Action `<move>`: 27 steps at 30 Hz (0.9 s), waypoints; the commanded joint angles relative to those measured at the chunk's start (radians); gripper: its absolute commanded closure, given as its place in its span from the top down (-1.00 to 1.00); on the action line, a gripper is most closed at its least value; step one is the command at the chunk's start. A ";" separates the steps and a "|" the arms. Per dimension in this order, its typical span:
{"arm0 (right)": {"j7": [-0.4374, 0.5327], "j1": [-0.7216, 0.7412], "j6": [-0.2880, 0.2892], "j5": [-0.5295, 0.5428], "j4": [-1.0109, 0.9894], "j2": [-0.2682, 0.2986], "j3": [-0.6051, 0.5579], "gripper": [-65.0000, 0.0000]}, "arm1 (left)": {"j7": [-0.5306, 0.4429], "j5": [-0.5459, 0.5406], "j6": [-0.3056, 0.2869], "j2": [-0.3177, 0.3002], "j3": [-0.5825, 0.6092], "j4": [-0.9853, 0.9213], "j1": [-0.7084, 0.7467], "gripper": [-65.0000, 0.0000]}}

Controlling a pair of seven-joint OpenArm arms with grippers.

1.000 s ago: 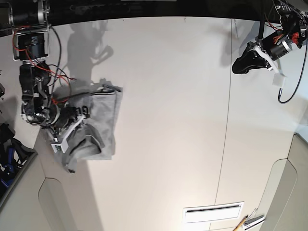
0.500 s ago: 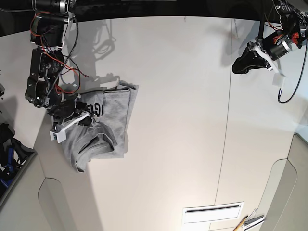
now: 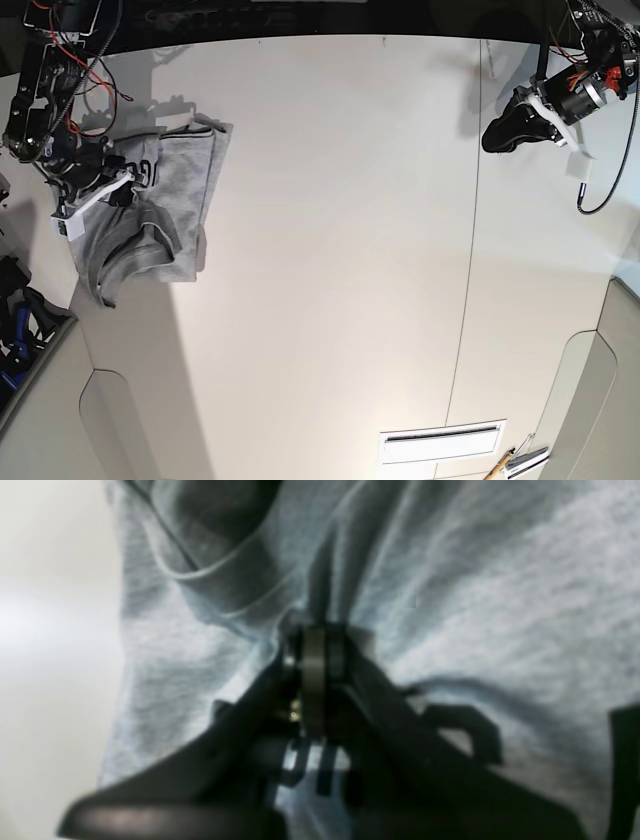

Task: Fold the T-shirt properly
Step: 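Pull the shirt back onto the table and flatten it with the right gripper, then release the shirt and raise the right gripper away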

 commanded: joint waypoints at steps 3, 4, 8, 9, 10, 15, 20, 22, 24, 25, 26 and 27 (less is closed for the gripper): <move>-0.167 -0.066 -0.070 -0.145 -0.003 0.011 0.016 -1.00 | -0.011 -0.022 -0.005 -0.013 -0.005 0.013 -0.002 -0.83; -0.166 -0.067 -0.071 -0.145 -0.003 0.010 0.020 -1.00 | -0.011 -0.023 -0.005 -0.013 -0.005 0.013 -0.002 -0.83; -0.163 -0.050 -0.071 -0.144 0.002 0.011 0.030 -1.00 | -0.011 -0.025 -0.005 -0.013 -0.005 0.013 -0.002 -0.83; -0.163 -0.041 -0.071 -0.144 0.009 0.011 0.031 -1.00 | -0.011 -0.025 -0.005 -0.013 -0.005 0.013 -0.002 -0.83; -0.163 -0.030 -0.071 -0.144 0.019 0.011 0.031 -1.00 | -0.012 -0.026 -0.005 -0.013 -0.005 0.013 -0.003 -0.83; -0.164 0.040 -0.071 -0.145 0.114 0.011 0.030 -1.00 | -0.012 -0.025 -0.005 -0.013 -0.005 0.013 -0.003 -0.83; -0.164 0.113 -0.071 -0.144 0.233 0.011 0.030 -1.00 | -0.018 -0.023 -0.005 -0.013 -0.005 0.013 -0.003 -0.83; -0.164 0.134 -0.070 -0.143 0.276 0.011 0.030 -1.00 | -0.026 -0.022 -0.005 -0.013 -0.005 0.013 -0.003 -0.83; -0.164 0.146 -0.067 -0.144 0.320 0.011 0.030 -1.00 | -0.034 -0.023 -0.005 -0.014 -0.005 0.013 -0.003 -0.83; -0.164 0.147 -0.067 -0.143 0.344 0.011 0.030 -1.00 | -0.034 -0.023 -0.005 -0.013 -0.005 0.013 -0.005 -0.83; -0.164 0.146 -0.067 -0.143 0.370 0.011 0.030 -1.00 | -0.034 -0.023 -0.005 -0.014 -0.005 0.013 -0.005 -0.83; -0.165 0.146 -0.067 -0.143 0.395 0.011 0.030 -1.00 | -0.034 -0.023 -0.005 -0.014 -0.005 0.013 -0.005 -0.83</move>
